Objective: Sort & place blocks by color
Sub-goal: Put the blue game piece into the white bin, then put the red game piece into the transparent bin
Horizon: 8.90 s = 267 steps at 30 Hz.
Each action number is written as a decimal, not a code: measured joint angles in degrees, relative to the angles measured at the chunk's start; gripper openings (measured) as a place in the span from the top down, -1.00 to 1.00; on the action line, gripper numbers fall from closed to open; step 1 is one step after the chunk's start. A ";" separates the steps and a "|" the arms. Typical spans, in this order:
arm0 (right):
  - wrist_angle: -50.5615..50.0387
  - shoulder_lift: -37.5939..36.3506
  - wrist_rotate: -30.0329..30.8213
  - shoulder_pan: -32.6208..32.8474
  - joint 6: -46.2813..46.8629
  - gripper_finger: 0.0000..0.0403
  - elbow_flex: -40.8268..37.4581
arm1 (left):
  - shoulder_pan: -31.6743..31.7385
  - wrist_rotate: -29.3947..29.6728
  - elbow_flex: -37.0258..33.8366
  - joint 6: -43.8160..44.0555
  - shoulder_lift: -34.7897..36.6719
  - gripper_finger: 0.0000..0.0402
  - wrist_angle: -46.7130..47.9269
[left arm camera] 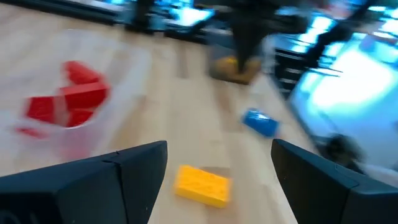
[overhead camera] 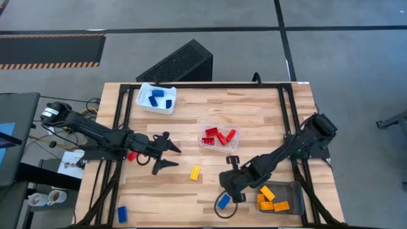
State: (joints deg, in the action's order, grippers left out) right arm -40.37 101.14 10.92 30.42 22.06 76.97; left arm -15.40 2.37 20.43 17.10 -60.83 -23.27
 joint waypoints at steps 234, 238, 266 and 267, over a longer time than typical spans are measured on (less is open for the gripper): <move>73.58 -1.72 16.36 -4.29 -36.32 0.67 -2.91 | 39.31 7.90 27.75 -11.26 11.49 -0.19 68.62; 73.70 -1.72 16.36 -4.32 -35.98 0.67 -2.91 | 32.20 9.26 27.78 -7.54 13.91 -0.13 80.68; 73.74 -1.72 16.36 -3.79 -34.57 0.67 -2.91 | 4.46 1.63 24.78 21.87 -10.17 -0.23 105.26; 73.78 -1.72 16.36 -3.79 -34.56 0.67 -2.91 | 4.46 1.64 24.81 20.91 -11.82 -0.25 105.27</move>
State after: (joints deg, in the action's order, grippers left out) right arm 33.41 99.42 27.29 26.63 -12.49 74.06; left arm -10.94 4.02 45.24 38.01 -72.65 81.99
